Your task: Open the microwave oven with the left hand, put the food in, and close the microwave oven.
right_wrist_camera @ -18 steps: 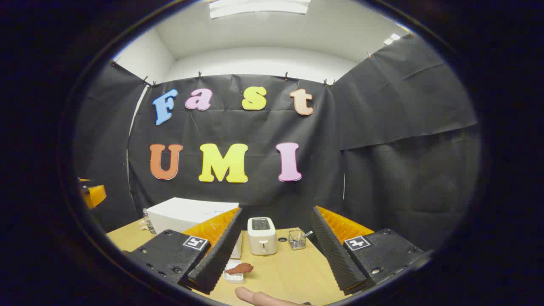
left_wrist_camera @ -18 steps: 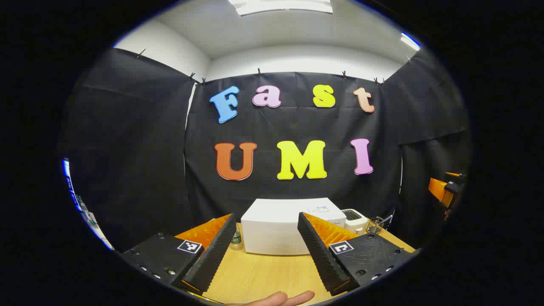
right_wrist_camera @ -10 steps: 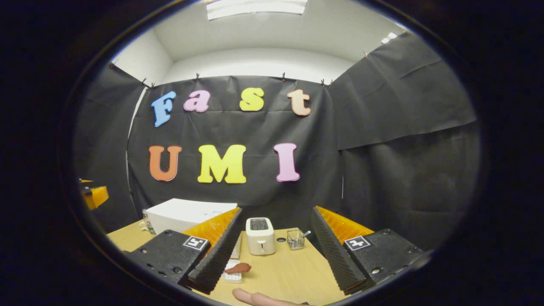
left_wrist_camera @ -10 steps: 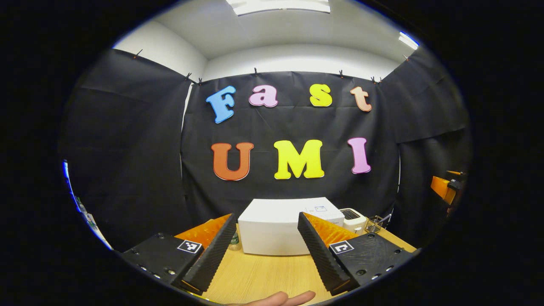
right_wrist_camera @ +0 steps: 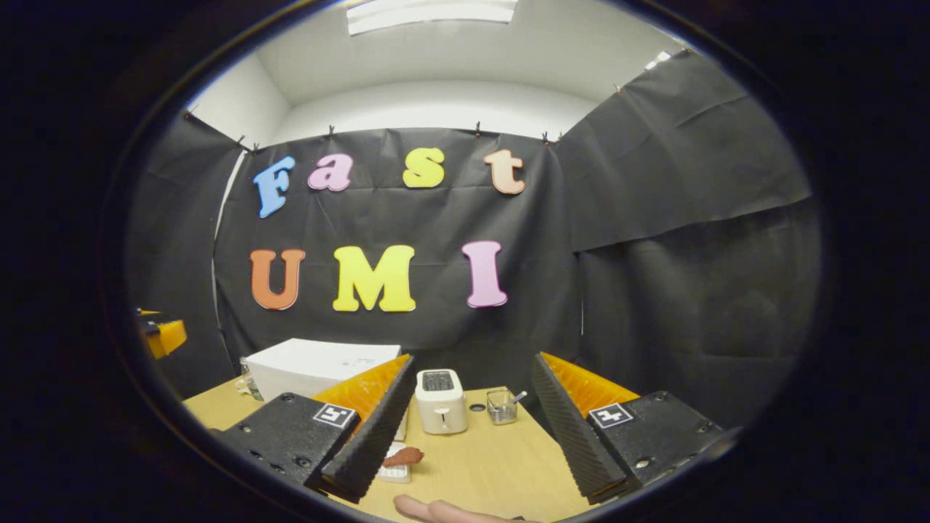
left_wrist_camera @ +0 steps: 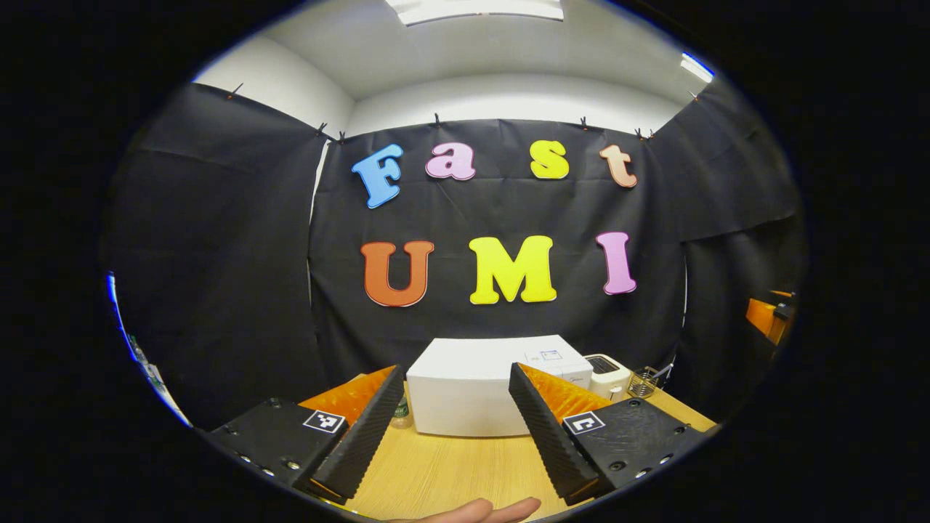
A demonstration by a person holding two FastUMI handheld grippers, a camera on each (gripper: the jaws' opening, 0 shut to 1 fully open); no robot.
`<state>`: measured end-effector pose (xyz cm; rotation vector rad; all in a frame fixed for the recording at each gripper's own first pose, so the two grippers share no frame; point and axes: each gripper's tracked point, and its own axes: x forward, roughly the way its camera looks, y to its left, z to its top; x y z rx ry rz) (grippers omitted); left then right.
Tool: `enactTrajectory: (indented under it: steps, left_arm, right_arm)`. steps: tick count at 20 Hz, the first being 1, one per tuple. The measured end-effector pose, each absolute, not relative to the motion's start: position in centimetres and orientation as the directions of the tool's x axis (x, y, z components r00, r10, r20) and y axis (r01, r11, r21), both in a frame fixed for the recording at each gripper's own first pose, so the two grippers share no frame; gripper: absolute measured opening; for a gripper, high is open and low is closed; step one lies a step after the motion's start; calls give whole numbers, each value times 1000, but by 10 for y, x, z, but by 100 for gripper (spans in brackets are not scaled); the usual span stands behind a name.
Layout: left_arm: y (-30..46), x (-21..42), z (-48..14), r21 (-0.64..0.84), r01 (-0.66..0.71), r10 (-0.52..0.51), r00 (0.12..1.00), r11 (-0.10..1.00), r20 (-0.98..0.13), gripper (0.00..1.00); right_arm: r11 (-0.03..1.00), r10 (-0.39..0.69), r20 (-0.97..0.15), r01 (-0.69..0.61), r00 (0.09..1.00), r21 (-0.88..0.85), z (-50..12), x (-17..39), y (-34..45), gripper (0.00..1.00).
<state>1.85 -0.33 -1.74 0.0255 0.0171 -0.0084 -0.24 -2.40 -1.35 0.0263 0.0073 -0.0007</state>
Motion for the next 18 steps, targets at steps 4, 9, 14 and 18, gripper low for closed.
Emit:
enactTrajectory:
  steps: [4,9,14,18]
  left_arm:
    - [-19,28,-29,14,30,-29,999,999,-36,93]
    - [-47,56,-52,-7,73,-73,995,997,-63,93]
    - [-84,99,-96,-7,139,-139,983,990,-117,93]
    - [-101,135,-139,-21,146,-147,980,989,-133,94]
  right_arm:
    - [1000,-5,0,5,1000,29,-14,-1,-32,100]
    - [999,-14,-3,14,1000,33,-22,3,-42,100]
    - [998,5,-23,-4,1000,61,-34,8,-45,95]
    - [998,29,-25,-28,999,56,-39,10,-41,100]
